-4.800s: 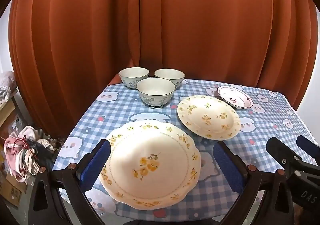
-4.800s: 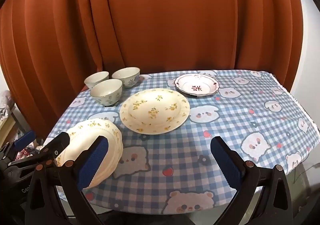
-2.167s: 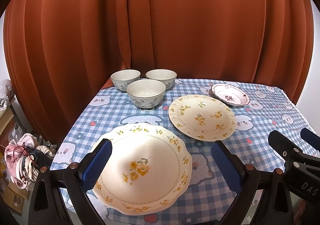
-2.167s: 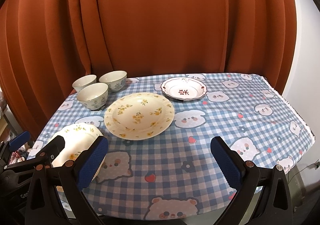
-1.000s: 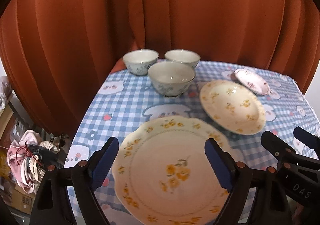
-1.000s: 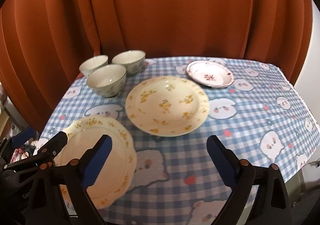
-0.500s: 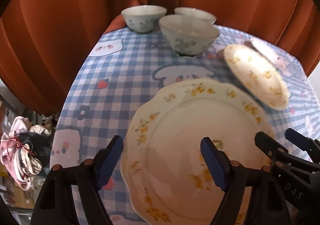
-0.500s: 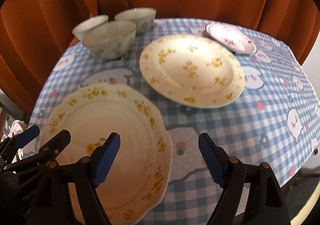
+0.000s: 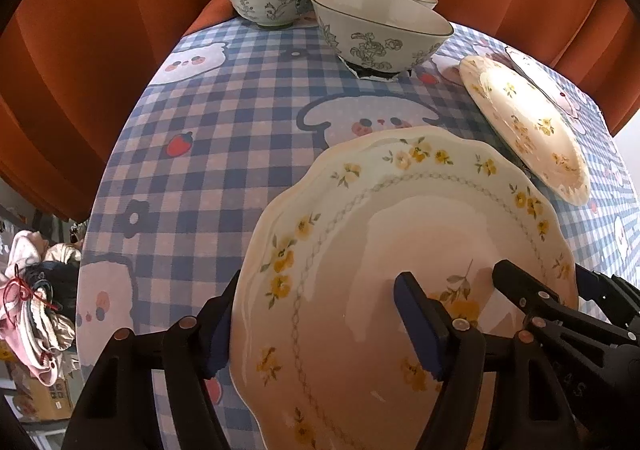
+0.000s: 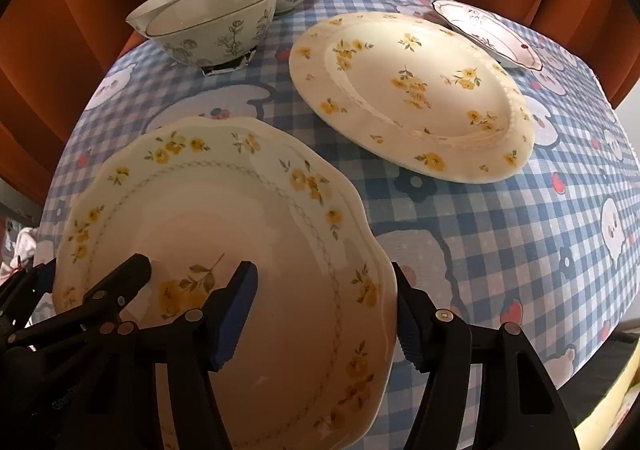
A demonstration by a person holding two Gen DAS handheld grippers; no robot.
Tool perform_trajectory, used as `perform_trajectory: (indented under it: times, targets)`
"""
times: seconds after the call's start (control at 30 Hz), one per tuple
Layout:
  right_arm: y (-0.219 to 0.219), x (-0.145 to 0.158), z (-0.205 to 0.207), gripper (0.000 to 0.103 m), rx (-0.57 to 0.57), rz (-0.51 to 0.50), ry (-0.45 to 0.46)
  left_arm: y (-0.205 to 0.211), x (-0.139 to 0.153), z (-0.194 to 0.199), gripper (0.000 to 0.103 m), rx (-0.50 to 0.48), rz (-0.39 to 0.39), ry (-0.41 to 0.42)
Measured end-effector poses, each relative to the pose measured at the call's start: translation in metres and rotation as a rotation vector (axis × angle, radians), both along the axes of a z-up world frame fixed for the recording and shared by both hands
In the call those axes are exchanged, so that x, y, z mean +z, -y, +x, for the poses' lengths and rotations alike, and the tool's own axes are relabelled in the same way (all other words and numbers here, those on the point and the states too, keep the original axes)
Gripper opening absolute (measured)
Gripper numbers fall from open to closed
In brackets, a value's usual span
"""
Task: Organize plates and bowls
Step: 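Lift the deep yellow-flowered plate off the cloth with the left gripper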
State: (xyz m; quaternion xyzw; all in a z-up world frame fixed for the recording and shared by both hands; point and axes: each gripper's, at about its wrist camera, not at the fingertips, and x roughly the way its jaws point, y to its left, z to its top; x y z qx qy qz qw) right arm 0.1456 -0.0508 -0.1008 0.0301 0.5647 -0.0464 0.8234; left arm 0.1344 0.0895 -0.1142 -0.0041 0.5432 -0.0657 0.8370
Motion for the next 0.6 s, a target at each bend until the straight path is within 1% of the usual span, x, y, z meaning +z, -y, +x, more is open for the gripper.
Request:
perform_trajectory:
  times: [0.17, 0.3, 0.4, 0.6]
  targets:
    - [0.0, 0.0, 0.005, 0.067, -0.008, 0.007, -0.016, 0.002, 0.0, 0.008, 0.075, -0.011, 0.012, -0.017]
    - [0.005, 0.0, 0.006, 0.066, -0.024, 0.023, -0.043, 0.009, 0.004, 0.005, 0.074, -0.052, 0.03, -0.025]
    - [0.01, 0.001, 0.007, 0.067, -0.036, 0.027, -0.054, 0.009, 0.007, 0.006, 0.075, -0.048, 0.021, -0.032]
    - [0.011, 0.015, 0.004, 0.066, -0.017, 0.011, -0.052, 0.014, 0.016, 0.005, 0.075, -0.053, 0.005, -0.036]
